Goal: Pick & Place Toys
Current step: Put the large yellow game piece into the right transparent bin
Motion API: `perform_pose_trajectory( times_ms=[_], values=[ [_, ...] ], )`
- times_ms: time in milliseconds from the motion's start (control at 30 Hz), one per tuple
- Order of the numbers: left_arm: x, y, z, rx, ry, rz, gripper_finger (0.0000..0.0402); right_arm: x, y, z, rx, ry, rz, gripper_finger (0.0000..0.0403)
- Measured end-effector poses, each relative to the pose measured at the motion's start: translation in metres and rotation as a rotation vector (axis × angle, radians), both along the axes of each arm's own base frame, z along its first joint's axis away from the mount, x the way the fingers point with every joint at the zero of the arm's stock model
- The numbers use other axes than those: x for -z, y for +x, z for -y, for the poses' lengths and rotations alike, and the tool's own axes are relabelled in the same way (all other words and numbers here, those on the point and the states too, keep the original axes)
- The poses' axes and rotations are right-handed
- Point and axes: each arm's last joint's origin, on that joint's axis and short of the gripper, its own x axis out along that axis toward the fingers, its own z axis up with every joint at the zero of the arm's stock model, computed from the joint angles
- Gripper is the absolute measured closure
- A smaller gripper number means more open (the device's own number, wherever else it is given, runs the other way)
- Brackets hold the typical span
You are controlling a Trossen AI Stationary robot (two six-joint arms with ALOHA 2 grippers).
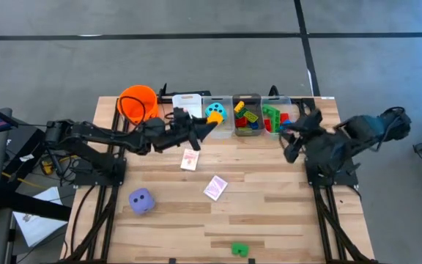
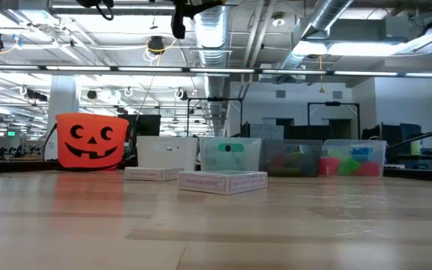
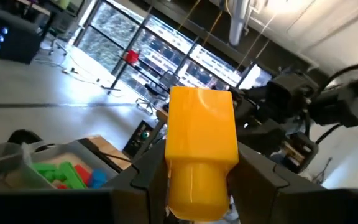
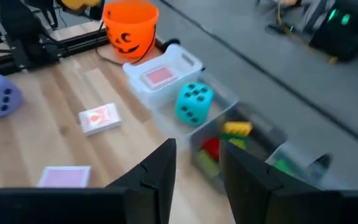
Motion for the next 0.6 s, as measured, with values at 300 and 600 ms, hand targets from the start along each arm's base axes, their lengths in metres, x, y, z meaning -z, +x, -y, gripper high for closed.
perform_pose_trajectory(
  times_ms=[300, 600],
  values=[
    [0.004, 0.012, -0.002, 0.141, -0.225, 0.208, 0.0272, -0.027, -0.012, 0.014, -0.301, -0.104, 0.057, 0.0285],
    [0.0, 0.012, 0.008, 0.519, -0.51, 0.261, 0.0272, -0.044, 0.023, 0.003, -0.68, -0.14, 0.214, 0.0285]
  ],
)
